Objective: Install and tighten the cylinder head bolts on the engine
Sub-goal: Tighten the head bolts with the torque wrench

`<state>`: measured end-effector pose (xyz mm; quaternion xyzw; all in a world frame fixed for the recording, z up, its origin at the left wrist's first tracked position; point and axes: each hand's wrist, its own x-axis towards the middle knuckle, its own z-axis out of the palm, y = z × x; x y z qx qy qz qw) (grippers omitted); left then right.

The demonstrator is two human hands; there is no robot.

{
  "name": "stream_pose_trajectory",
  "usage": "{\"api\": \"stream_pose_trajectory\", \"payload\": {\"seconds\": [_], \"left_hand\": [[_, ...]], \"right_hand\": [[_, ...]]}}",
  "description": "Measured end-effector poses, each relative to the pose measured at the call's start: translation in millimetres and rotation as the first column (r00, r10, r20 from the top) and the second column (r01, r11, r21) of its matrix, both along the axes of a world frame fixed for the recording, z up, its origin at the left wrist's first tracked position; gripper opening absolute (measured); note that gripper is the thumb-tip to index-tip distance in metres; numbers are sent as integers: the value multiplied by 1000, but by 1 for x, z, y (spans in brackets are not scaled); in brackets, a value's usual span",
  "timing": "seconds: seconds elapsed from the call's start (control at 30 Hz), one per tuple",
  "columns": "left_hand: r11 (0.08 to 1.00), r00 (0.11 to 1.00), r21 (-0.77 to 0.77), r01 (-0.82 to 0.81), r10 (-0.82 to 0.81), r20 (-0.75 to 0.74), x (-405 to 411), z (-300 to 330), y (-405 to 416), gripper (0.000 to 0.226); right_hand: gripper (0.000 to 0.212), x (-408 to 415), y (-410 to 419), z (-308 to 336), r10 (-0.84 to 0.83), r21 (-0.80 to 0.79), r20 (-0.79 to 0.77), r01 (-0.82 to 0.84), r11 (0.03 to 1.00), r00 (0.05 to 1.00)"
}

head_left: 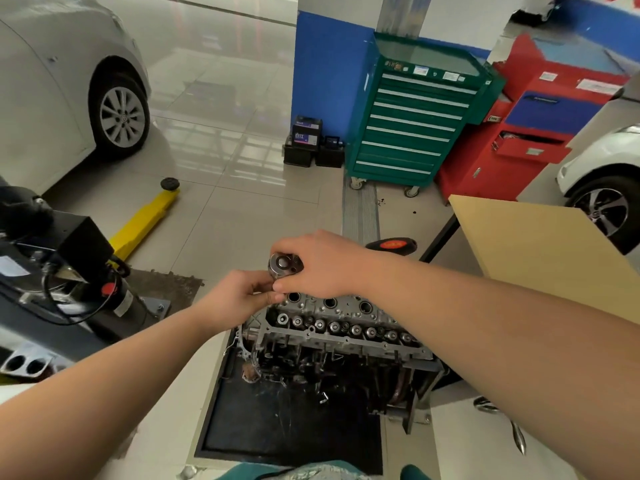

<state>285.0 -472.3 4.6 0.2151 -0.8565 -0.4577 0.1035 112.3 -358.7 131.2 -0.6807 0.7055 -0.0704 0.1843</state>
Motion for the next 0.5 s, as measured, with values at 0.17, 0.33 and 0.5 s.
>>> {"api": "stream_pose_trajectory", "payload": {"seconds": [0.17, 0.33, 0.5], "left_hand": [[996, 999, 76, -37, 38, -14, 3, -10, 8, 15], [994, 996, 83, -78, 81, -30, -4, -12, 9, 19], [996, 997, 61, -66, 68, -32, -5, -11, 7, 20]], "right_hand": [[38, 1, -4, -11, 35, 30, -10, -35, 999, 999], [46, -5, -11, -8, 99, 51, -96, -95, 994, 990], [42, -8, -16, -5, 137, 78, -102, -129, 989, 985]]}}
